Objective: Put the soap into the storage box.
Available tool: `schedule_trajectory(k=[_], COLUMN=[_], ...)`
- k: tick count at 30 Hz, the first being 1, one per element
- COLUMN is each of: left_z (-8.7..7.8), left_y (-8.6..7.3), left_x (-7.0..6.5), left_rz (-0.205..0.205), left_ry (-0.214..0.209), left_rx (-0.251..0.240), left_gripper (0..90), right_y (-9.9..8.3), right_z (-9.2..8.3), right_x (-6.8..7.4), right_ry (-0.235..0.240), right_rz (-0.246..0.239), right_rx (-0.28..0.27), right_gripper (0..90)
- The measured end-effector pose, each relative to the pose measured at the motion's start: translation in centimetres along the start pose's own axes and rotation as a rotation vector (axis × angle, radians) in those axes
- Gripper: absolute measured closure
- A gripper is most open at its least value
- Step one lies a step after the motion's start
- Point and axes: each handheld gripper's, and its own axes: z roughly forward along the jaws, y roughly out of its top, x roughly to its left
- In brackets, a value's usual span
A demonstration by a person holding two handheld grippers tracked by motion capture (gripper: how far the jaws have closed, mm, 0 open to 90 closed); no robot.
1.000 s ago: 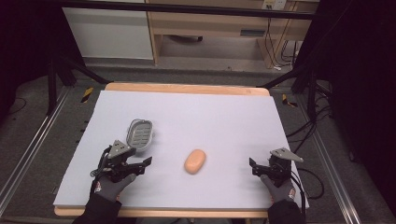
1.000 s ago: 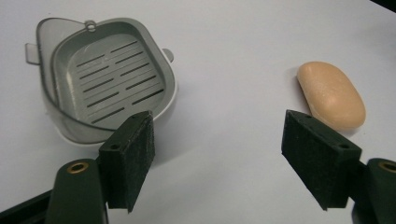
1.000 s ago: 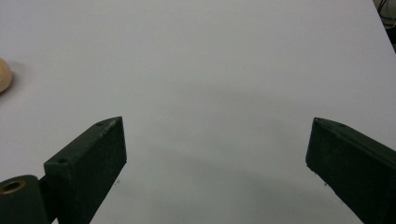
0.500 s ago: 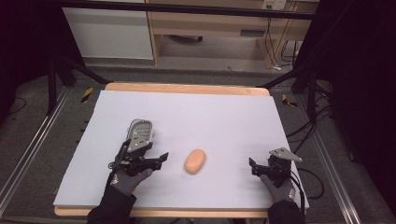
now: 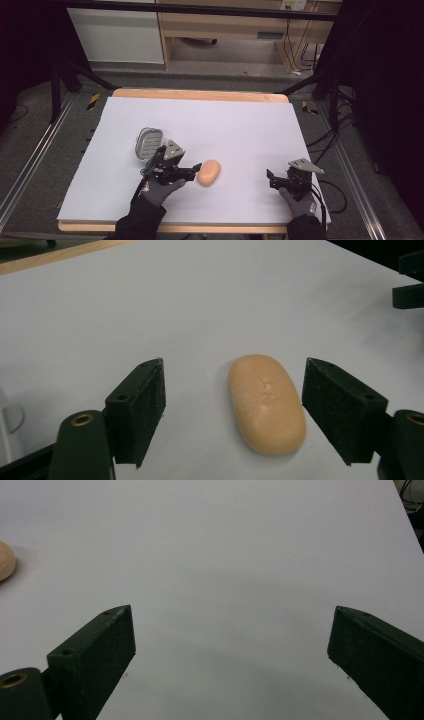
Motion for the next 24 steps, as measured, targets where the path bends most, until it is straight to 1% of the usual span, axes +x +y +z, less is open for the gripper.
schedule_trajectory(k=[1, 2, 3, 4, 7, 12, 16, 21, 24], left_z=[0.4, 0.4, 0.8, 0.8, 1.4, 2.3, 2.9, 3.8, 4.1], left_y=[0.2, 0.2, 0.3, 0.3, 0.5, 0.7, 0.8, 0.6, 0.6], left_x=[-0.3, -0.3, -0.6, -0.6, -1.1, -1.6, -1.9, -2.1, -2.2], left_rz=[0.010, 0.010, 0.017, 0.017, 0.022, 0.031, 0.034, 0.040, 0.039], left_ry=[0.001, 0.001, -0.004, -0.004, -0.012, -0.015, -0.019, -0.018, -0.024], left_rx=[0.010, 0.010, 0.017, 0.017, 0.029, 0.048, 0.058, 0.088, 0.093], left_gripper=[24.9, 24.8, 24.7, 24.7, 24.5, 24.0, 23.8, 23.3, 23.2], right_y=[0.0, 0.0, 0.0, 0.0, 0.0, 0.0, 0.0, 0.0, 0.0], right_z=[0.0, 0.0, 0.0, 0.0, 0.0, 0.0, -0.1, -0.1, -0.1], right_x=[0.0, 0.0, 0.0, 0.0, 0.0, 0.1, 0.1, 0.2, 0.2], right_ry=[0.002, 0.002, -0.003, -0.003, -0.003, -0.003, -0.006, -0.004, -0.005], right_rz=[0.001, 0.001, -0.001, -0.001, -0.003, -0.006, -0.006, -0.004, -0.004], right_rx=[0.001, 0.001, 0.001, 0.001, -0.001, 0.003, 0.002, 0.006, 0.007], right_gripper=[5.4, 5.4, 5.4, 5.4, 5.4, 5.4, 5.4, 5.4, 5.4])
